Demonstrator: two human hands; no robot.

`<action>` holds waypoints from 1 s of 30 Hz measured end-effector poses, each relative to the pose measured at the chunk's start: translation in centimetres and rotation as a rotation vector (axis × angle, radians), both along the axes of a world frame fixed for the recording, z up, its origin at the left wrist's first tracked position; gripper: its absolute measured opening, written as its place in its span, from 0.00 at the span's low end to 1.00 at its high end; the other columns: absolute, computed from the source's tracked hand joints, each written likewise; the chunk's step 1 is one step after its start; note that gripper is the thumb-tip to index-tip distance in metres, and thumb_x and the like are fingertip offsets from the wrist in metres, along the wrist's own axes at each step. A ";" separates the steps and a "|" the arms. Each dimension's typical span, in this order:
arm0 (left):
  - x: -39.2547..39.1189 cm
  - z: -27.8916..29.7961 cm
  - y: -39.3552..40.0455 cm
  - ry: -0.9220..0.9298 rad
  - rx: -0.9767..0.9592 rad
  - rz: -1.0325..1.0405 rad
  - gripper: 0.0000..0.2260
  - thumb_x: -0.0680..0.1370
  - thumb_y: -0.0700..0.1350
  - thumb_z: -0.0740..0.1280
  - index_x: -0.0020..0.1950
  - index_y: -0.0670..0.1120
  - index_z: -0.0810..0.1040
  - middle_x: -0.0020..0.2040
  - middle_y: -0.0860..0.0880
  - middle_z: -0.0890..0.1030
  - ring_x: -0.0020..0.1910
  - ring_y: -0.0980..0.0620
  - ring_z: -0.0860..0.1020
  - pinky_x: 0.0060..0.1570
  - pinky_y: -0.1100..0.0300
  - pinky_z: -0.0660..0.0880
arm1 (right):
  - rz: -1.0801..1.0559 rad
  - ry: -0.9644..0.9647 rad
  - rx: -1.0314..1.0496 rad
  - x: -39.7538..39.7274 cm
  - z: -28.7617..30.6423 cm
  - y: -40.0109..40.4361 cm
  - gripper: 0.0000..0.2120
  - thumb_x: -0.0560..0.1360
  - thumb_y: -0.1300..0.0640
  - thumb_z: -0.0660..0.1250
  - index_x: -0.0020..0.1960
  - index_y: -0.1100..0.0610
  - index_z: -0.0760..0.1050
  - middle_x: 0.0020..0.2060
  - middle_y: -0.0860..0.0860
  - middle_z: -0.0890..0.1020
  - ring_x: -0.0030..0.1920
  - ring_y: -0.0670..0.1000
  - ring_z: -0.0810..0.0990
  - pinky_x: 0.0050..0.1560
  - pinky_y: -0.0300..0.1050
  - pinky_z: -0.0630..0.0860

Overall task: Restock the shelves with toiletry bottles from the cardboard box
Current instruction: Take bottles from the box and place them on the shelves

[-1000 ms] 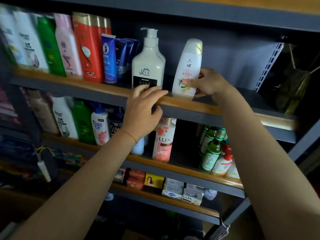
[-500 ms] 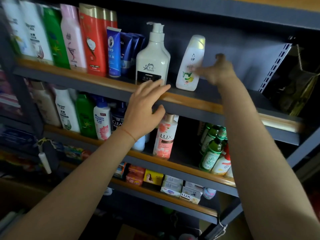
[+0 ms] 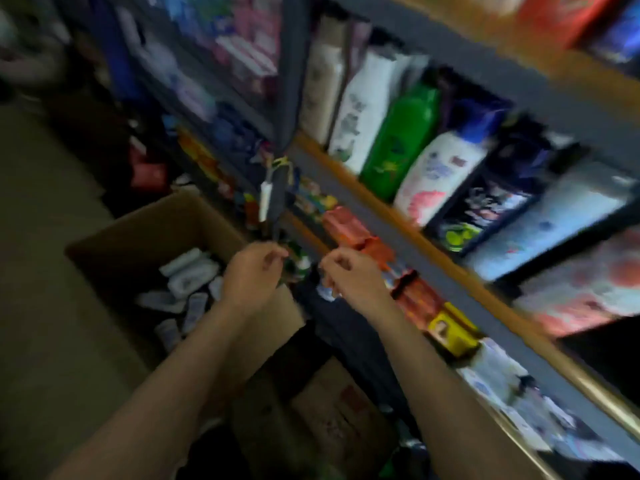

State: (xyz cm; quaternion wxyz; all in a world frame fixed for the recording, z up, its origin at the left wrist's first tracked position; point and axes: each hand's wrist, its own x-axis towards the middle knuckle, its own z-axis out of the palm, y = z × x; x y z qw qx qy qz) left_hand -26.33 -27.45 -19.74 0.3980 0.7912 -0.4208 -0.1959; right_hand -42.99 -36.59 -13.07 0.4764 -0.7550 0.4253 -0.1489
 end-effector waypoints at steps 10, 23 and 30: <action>16.8 -13.4 14.6 0.014 0.345 0.607 0.15 0.73 0.36 0.68 0.60 0.39 0.80 0.60 0.36 0.75 0.60 0.35 0.74 0.60 0.45 0.72 | 0.316 0.528 0.388 22.3 -20.1 4.6 0.15 0.81 0.54 0.60 0.53 0.66 0.75 0.44 0.59 0.80 0.43 0.56 0.80 0.44 0.49 0.77; 23.6 -19.2 12.4 -0.297 0.465 0.341 0.15 0.79 0.47 0.62 0.64 0.47 0.77 0.41 0.50 0.83 0.41 0.48 0.80 0.57 0.54 0.65 | 0.069 0.863 0.295 31.1 -39.6 0.9 0.24 0.77 0.58 0.65 0.71 0.61 0.66 0.67 0.61 0.72 0.65 0.62 0.74 0.60 0.53 0.76; 23.3 -19.7 12.6 -0.377 0.465 0.294 0.11 0.79 0.47 0.62 0.57 0.47 0.81 0.37 0.50 0.81 0.36 0.48 0.79 0.47 0.53 0.65 | 0.075 0.972 0.202 31.8 -44.8 1.6 0.39 0.74 0.49 0.73 0.75 0.63 0.58 0.72 0.61 0.64 0.70 0.61 0.68 0.63 0.52 0.71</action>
